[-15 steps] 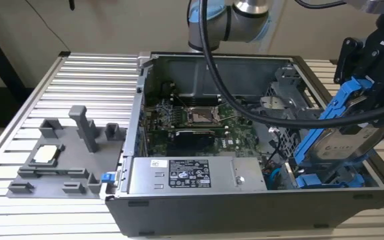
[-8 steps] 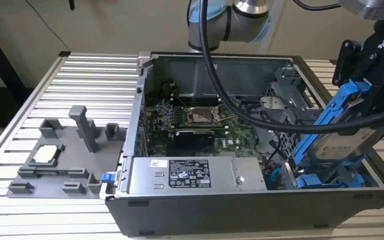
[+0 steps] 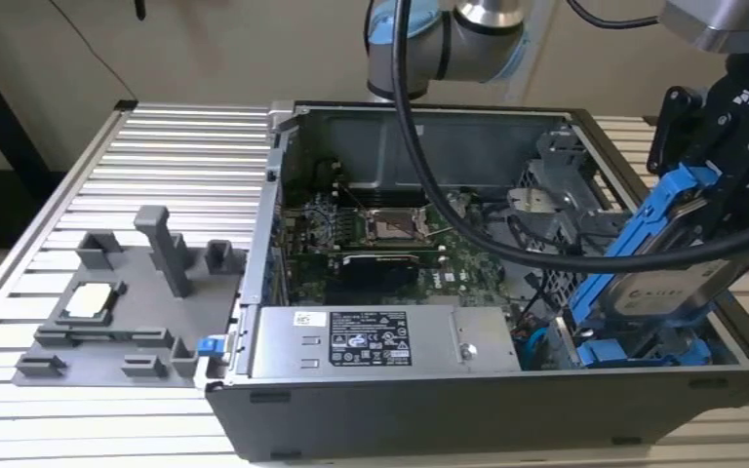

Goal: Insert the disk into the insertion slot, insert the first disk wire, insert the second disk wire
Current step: 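Insert the disk into the insertion slot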

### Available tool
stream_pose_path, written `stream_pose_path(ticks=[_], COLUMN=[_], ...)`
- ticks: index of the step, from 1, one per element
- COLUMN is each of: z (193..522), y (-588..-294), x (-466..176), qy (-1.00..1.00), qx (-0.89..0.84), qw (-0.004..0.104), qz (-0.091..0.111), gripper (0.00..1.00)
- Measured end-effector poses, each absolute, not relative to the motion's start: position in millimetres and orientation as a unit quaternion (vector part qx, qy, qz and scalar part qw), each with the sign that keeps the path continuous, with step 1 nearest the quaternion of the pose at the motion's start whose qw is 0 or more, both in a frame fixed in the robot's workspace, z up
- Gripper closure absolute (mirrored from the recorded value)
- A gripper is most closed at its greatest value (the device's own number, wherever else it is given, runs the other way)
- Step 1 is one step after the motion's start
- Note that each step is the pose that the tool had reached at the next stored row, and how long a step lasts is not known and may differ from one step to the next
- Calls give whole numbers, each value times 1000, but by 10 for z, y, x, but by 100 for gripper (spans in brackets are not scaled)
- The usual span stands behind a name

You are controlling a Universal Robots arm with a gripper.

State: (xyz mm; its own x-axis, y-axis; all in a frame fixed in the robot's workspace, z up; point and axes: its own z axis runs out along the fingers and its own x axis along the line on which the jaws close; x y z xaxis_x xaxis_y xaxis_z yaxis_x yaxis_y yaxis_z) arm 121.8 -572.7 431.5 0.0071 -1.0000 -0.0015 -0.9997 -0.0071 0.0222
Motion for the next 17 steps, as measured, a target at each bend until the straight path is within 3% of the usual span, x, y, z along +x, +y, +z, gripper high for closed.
stream_pose_path(ticks=[17], z=[4172], y=[-5727], x=[1238], qy=[-706], qx=[708], qw=[7], qz=[-9], gripper=[67])
